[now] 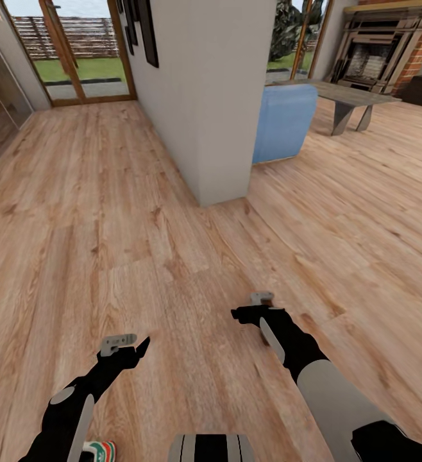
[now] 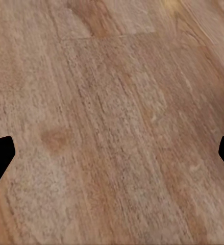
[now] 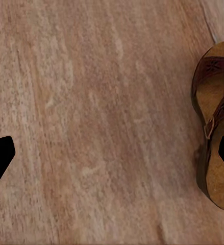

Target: Pick up the two gym shoes and the two sandals from the corridor floor and place them onto the hallstand (shoe rack) in the corridor, making sure they are on the rack and not on the floor. Arrange them so the two gym shoes are next to each other and the two sandals are next to each other.

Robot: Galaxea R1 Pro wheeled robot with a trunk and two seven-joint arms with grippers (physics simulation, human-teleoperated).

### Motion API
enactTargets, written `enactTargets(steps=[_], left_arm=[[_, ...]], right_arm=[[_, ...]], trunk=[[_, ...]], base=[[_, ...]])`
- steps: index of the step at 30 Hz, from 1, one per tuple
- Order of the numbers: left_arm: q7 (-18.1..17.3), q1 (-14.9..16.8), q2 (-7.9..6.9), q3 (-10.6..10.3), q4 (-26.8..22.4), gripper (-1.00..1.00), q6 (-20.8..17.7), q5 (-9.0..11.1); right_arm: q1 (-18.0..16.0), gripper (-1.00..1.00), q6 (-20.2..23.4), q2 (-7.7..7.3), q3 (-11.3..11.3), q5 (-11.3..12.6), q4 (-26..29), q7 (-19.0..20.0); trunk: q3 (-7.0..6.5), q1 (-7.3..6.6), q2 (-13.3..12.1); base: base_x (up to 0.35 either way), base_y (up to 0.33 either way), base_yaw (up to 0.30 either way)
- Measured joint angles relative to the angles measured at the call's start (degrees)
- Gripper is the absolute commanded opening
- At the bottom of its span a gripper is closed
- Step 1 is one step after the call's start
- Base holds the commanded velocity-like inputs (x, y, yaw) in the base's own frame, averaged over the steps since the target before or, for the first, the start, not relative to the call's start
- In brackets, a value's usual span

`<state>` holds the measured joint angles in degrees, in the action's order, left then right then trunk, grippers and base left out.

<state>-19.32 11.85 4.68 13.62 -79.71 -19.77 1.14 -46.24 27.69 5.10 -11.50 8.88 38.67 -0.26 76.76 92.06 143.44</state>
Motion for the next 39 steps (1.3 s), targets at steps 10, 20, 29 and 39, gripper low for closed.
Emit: enactTargets(steps=[10, 20, 29, 39], left_arm=[[0.0, 0.0, 0.01, 0.0, 0.0, 1.00, 0.0, 0.0], [0.1, 0.0, 0.02, 0.1, 0.0, 1.00, 0.0, 0.0], [0.1, 0.0, -0.01, 0.0, 0.0, 1.00, 0.0, 0.0], [0.1, 0.0, 0.00, 0.1, 0.0, 1.00, 0.0, 0.1]], right_arm=[[0.0, 1.00, 0.0, 0.00, 0.0, 0.0, 0.0, 0.0], [0.0, 1.00, 0.0, 0.00, 0.0, 0.0, 0.0, 0.0], [0.0, 1.00, 0.0, 0.00, 0.0, 0.0, 0.0, 0.0], [0.0, 1.00, 0.0, 0.00, 0.0, 0.0, 0.0, 0.0]], trunk=[[0.00, 0.00, 0.0], [0.00, 0.00, 0.0], [0.00, 0.00, 0.0], [0.00, 0.00, 0.0]], base=[[0.004, -0.001, -0.131], [0.106, -0.046, -0.004], [0.158, -0.104, 0.000], [0.018, -0.005, 0.000]])
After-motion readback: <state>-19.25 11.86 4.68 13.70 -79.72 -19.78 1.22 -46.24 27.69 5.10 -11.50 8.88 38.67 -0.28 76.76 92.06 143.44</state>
